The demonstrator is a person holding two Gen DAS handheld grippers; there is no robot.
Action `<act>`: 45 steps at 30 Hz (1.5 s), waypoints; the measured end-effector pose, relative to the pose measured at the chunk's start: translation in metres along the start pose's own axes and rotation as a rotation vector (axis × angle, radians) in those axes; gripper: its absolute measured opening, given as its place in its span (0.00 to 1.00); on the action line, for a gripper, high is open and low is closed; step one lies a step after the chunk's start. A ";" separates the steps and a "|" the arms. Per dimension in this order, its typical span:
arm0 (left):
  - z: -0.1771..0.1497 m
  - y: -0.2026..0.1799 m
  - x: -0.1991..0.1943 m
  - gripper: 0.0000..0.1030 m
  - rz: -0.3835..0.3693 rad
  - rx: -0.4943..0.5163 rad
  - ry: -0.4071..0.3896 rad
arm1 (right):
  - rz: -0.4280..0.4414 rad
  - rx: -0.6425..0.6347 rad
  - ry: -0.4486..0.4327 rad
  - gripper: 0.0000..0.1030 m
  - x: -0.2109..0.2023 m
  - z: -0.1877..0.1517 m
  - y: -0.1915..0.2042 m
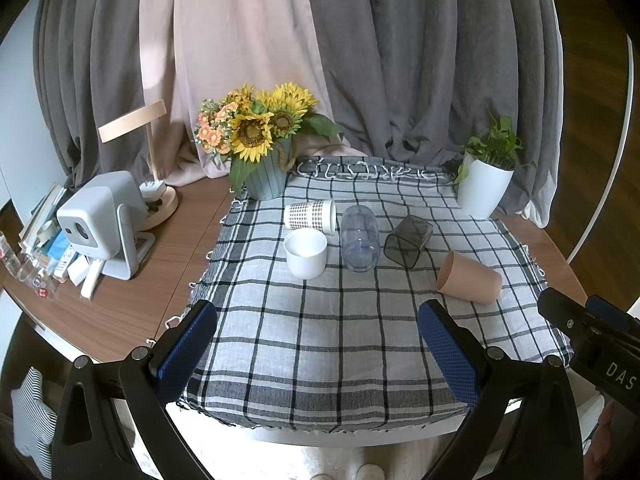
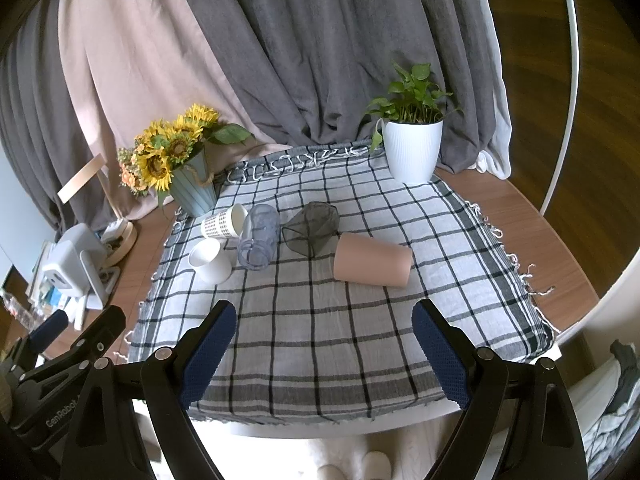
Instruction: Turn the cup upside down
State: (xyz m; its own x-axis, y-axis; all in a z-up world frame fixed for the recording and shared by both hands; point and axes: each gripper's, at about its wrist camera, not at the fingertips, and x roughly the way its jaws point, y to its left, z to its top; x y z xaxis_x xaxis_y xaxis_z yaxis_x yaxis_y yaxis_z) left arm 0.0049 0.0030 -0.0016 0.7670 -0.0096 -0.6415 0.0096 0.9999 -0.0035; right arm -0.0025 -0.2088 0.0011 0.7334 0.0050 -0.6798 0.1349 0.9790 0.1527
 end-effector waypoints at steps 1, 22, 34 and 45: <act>0.000 0.000 0.000 1.00 0.000 -0.001 0.000 | 0.000 0.000 0.001 0.87 0.000 0.000 0.000; -0.001 0.002 0.002 1.00 0.000 -0.004 0.003 | 0.001 -0.001 0.001 0.87 -0.001 0.000 0.005; -0.010 0.025 0.021 1.00 0.021 -0.026 0.070 | 0.018 0.006 0.028 0.87 0.019 -0.002 0.013; 0.012 0.050 0.059 1.00 0.099 -0.076 0.107 | 0.086 -0.070 0.083 0.87 0.067 0.019 0.050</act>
State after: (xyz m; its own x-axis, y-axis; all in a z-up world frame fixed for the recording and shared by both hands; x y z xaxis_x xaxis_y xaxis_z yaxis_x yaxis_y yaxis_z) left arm 0.0583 0.0520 -0.0306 0.6890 0.0855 -0.7197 -0.1144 0.9934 0.0085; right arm 0.0661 -0.1635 -0.0230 0.6823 0.1033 -0.7238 0.0251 0.9861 0.1644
